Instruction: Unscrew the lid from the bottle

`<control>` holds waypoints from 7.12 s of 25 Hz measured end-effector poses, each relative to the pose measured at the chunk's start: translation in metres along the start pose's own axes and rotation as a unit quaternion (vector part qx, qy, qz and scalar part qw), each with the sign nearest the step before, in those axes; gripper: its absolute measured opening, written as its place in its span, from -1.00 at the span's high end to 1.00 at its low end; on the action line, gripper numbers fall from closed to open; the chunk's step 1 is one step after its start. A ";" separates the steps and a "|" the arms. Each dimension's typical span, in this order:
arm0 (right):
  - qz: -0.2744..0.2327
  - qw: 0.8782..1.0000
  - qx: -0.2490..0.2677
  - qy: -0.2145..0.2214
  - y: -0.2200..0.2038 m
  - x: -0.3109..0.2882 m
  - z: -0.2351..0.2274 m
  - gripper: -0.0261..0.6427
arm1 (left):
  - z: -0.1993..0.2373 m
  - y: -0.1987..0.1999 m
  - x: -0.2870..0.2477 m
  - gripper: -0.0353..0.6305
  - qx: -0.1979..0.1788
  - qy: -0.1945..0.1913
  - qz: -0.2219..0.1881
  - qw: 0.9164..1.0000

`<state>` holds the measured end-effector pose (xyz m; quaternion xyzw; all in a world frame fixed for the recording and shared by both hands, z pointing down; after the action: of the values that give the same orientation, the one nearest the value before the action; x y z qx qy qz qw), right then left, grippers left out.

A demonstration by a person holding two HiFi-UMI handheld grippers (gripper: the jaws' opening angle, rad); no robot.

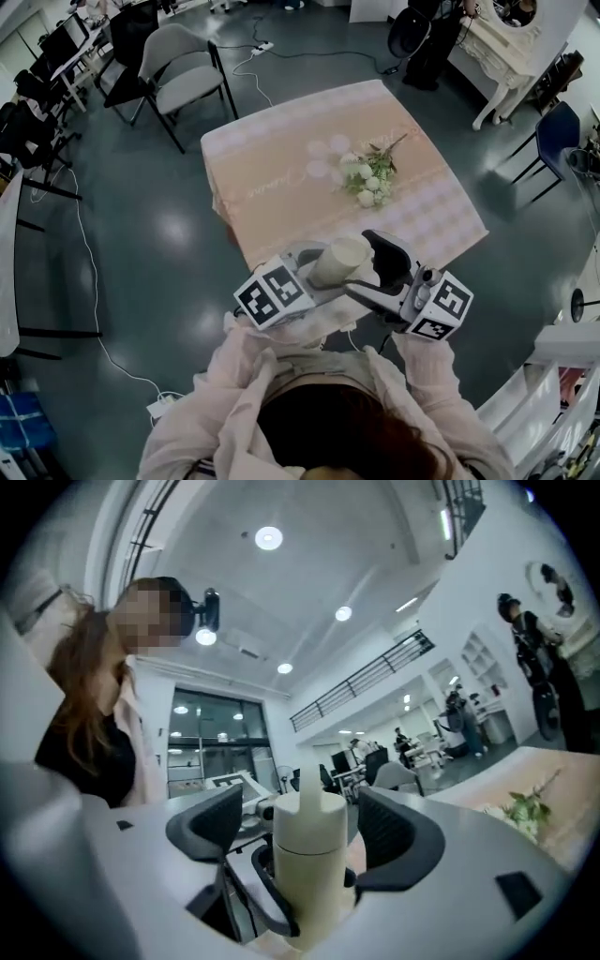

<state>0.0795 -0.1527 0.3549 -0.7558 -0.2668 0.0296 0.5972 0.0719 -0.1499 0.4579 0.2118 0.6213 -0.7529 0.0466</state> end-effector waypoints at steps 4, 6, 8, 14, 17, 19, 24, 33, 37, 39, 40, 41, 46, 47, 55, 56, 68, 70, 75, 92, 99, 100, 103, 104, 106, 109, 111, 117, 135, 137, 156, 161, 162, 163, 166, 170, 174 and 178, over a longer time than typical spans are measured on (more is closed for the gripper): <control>0.033 0.997 0.019 -0.061 -0.015 -0.007 -0.014 0.02 | 0.004 -0.011 -0.004 -0.06 -0.020 0.035 0.042 0.998; 0.037 0.998 0.025 -0.042 -0.015 -0.006 -0.011 0.05 | 0.000 -0.011 -0.004 -0.06 -0.025 0.018 0.042 0.999; 0.036 0.999 0.029 0.000 -0.013 -0.004 -0.002 0.05 | -0.008 -0.010 -0.001 -0.06 -0.036 -0.016 0.034 0.999; 0.034 0.983 0.055 0.173 -0.003 0.006 0.038 0.05 | -0.048 -0.003 0.009 -0.06 -0.070 -0.178 0.010 0.982; 0.023 0.987 0.045 0.150 0.002 0.005 0.031 0.04 | -0.044 0.001 0.006 -0.06 -0.053 -0.163 -0.004 0.985; 0.009 0.995 0.033 0.092 0.005 0.004 0.016 -0.12 | -0.026 0.003 0.002 -0.06 -0.036 -0.100 -0.005 0.994; 0.029 0.998 0.058 -0.007 -0.005 0.000 -0.001 -0.22 | -0.004 -0.002 -0.009 -0.06 -0.057 0.018 0.030 0.998; 0.054 0.974 0.080 0.204 0.005 0.014 0.052 0.01 | -0.064 0.003 -0.006 -0.06 -0.089 -0.167 0.019 0.982; 0.018 0.983 0.054 0.176 0.014 0.018 0.037 -0.02 | -0.059 0.013 -0.013 -0.06 -0.057 -0.152 -0.015 0.987; -0.007 0.993 0.037 0.114 0.016 0.021 0.020 -0.14 | -0.042 0.016 -0.017 -0.06 -0.043 -0.090 -0.016 0.995; -0.023 0.996 0.024 0.086 0.018 0.022 0.014 -0.23 | -0.034 0.016 -0.018 -0.06 -0.042 -0.057 -0.008 0.997; -0.038 0.997 0.013 0.063 0.020 0.023 0.011 -0.25 | -0.028 0.014 -0.020 -0.06 -0.045 -0.029 0.004 0.999; 0.021 0.996 0.082 0.037 0.002 0.018 0.018 -0.07 | -0.031 0.004 -0.019 -0.06 -0.080 -0.006 0.040 0.996; 0.039 0.993 0.099 0.052 -0.001 0.018 0.021 0.00 | -0.035 0.003 -0.018 -0.06 -0.083 -0.019 0.041 0.996; 0.067 0.958 0.089 0.264 0.007 0.015 0.069 0.00 | -0.080 0.007 0.002 -0.06 -0.107 -0.251 0.012 0.962; 0.063 0.962 0.088 0.251 0.009 0.012 0.064 -0.01 | -0.077 0.009 0.001 -0.06 -0.094 -0.245 0.004 0.965; 0.050 0.990 0.124 0.041 -0.002 0.001 0.009 0.01 | -0.009 -0.006 -0.011 -0.06 -0.094 0.010 0.062 0.994; 0.040 0.987 0.117 0.104 0.005 0.004 0.026 0.01 | -0.026 -0.004 -0.007 -0.06 -0.106 -0.054 0.056 0.991; 0.012 0.955 0.086 0.284 0.019 0.020 0.073 0.02 | -0.082 0.009 0.007 -0.06 -0.123 -0.258 0.007 0.958; 0.046 0.987 0.120 0.099 0.002 0.007 0.034 0.00 | -0.034 -0.003 -0.009 -0.06 -0.136 -0.034 0.067 0.988; 0.056 0.958 0.117 0.257 0.006 0.014 0.059 0.00 | -0.061 0.005 -0.005 -0.06 -0.127 -0.161 0.026 0.978; 0.049 0.962 0.109 0.244 0.009 0.012 0.054 0.00 | -0.058 0.008 -0.006 -0.06 -0.118 -0.152 0.016 0.981; 0.011 0.989 0.076 0.126 0.015 0.008 0.023 -0.20 | -0.033 0.011 -0.009 -0.06 -0.074 -0.063 -0.003 0.995; -0.001 0.995 0.066 0.078 0.015 0.008 0.013 -0.23 | -0.022 0.010 -0.009 -0.06 -0.061 -0.025 -0.001 0.998; -0.011 0.998 0.061 -0.005 0.011 0.009 0.000 -0.23 | -0.008 0.004 -0.010 -0.06 -0.047 0.028 0.006 0.999; 0.011 0.994 0.081 -0.076 -0.001 0.008 -0.007 -0.09 | -0.004 -0.003 -0.012 -0.06 -0.044 0.046 0.016 0.998; 0.026 0.993 0.092 -0.076 -0.005 0.006 -0.005 -0.01 | -0.005 -0.005 -0.013 -0.06 -0.043 0.042 0.019 0.998; 0.043 0.988 0.108 0.097 0.004 0.004 0.025 0.06 | -0.027 0.002 -0.001 -0.06 -0.075 -0.063 0.012 0.995; 0.032 0.996 0.078 0.001 0.005 0.005 0.007 -0.09 | -0.009 0.003 -0.009 -0.06 -0.065 0.025 0.025 0.997; 0.040 0.994 0.097 -0.001 0.003 0.004 0.008 0.06 | -0.009 0.001 -0.009 -0.06 -0.075 0.024 0.036 0.996; -0.019 0.996 0.037 0.079 0.023 0.014 0.005 -0.09 | -0.014 0.015 0.003 -0.06 0.004 -0.017 -0.022 1.000; -0.013 0.998 0.014 -0.051 0.012 0.000 -0.006 -0.10 | 0.000 0.010 0.000 -0.06 -0.001 0.037 -0.001 0.999; 0.000 0.998 0.029 -0.057 0.010 -0.003 -0.005 -0.10 | -0.001 0.008 -0.001 -0.06 -0.009 0.039 0.007 0.999; 0.017 0.997 0.047 -0.057 0.007 -0.006 -0.004 -0.08 | -0.002 0.007 -0.003 -0.06 -0.015 0.037 0.013 0.999; 0.056 0.994 0.094 -0.023 0.002 -0.009 0.004 0.03 | -0.008 0.006 -0.004 -0.06 -0.030 0.019 0.019 0.999; 0.050 0.987 0.114 0.099 0.012 -0.003 0.032 0.03 | -0.032 0.010 0.002 -0.06 -0.080 -0.073 0.017 0.994; 0.050 0.955 0.097 0.275 0.014 0.017 0.065 0.04 | -0.071 0.011 0.013 -0.06 -0.121 -0.222 0.027 0.967; 0.059 0.931 0.093 0.349 0.018 0.024 0.081 0.04 | -0.091 0.012 0.014 -0.06 -0.127 -0.271 0.028 0.954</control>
<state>0.0774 -0.0726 0.3218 -0.6739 0.0072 -0.1766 0.7174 0.0870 -0.0633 0.4289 0.0095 0.6696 -0.6953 0.2611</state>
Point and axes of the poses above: the fingertips, and each gripper's own axes: x backward along the fingers, z to its left, y out of its top, the point moved 1 cm from there along x, backward along the fingers, and after that the axes turned 7 degrees about -z, right-handed, at the moved point
